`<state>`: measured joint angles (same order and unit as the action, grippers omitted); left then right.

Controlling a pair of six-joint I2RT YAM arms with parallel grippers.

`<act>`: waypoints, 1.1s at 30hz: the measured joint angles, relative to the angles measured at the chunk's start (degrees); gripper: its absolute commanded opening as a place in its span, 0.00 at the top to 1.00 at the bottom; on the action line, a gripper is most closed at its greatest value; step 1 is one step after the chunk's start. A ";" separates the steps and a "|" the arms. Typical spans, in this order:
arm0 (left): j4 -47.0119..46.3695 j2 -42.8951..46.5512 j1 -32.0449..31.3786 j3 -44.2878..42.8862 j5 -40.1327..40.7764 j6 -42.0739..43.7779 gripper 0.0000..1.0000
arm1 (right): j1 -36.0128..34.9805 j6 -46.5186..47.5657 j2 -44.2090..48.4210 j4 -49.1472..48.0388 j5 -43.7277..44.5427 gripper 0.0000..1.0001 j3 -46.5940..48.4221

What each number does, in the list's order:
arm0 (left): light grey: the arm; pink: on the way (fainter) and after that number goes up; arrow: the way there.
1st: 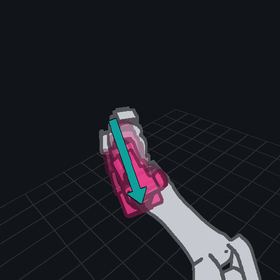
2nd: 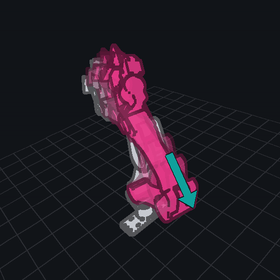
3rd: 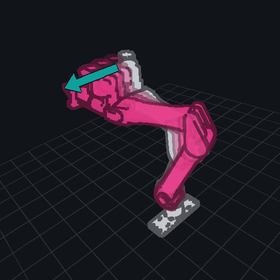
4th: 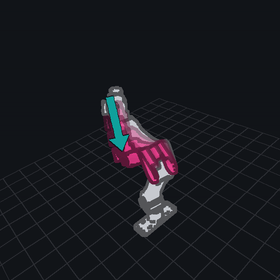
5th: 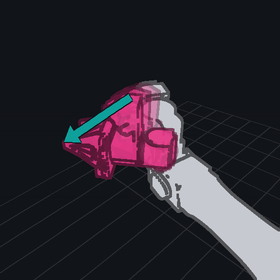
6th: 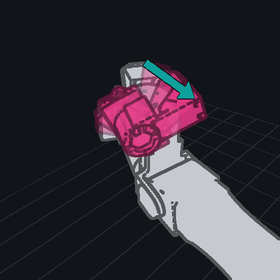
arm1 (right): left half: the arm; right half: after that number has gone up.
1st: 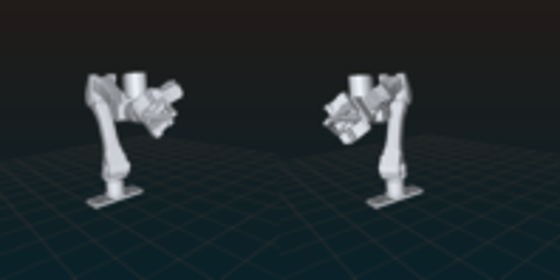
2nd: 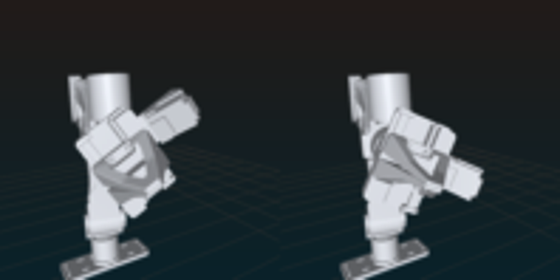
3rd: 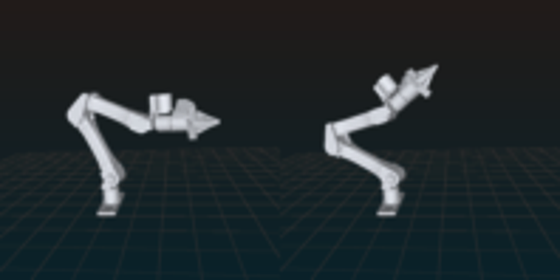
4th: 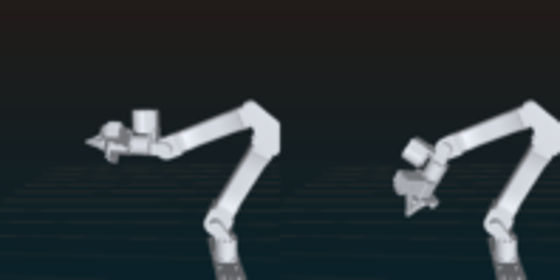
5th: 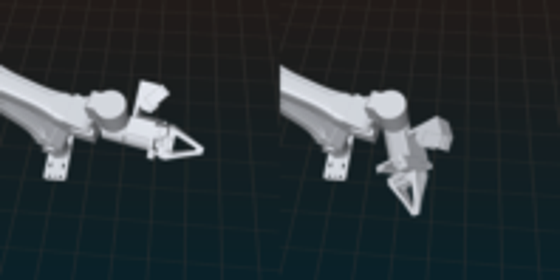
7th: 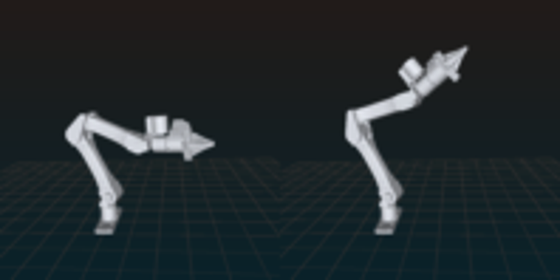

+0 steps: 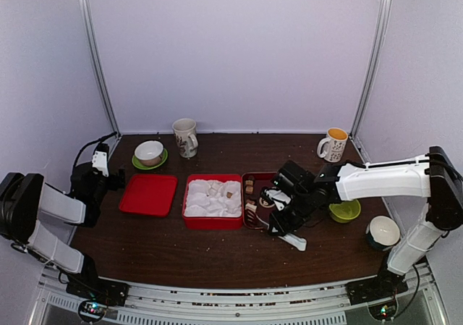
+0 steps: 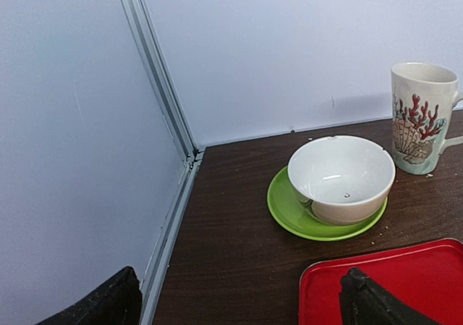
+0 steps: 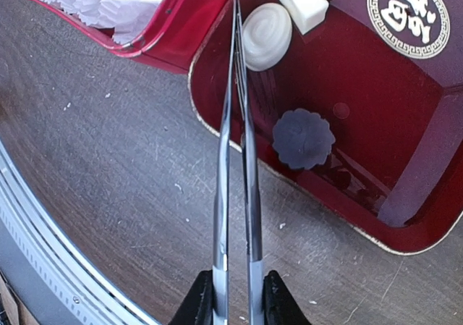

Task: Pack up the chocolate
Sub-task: Adjust the fake chocolate on the plate.

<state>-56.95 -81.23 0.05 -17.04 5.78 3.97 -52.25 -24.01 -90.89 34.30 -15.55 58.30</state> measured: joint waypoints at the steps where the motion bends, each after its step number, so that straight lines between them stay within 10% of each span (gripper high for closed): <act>1: 0.00 0.00 0.00 0.00 0.00 0.00 0.02 | 0.00 0.00 -0.24 0.24 0.57 0.80 0.35; 33: 0.00 0.00 0.00 0.00 0.00 0.00 0.02 | 0.50 3.39 11.06 8.31 9.57 0.74 -2.45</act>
<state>-56.95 -81.23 0.05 -17.04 5.78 3.97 -51.75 -20.62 -79.83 42.61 -5.98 55.86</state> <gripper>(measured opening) 0.978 0.230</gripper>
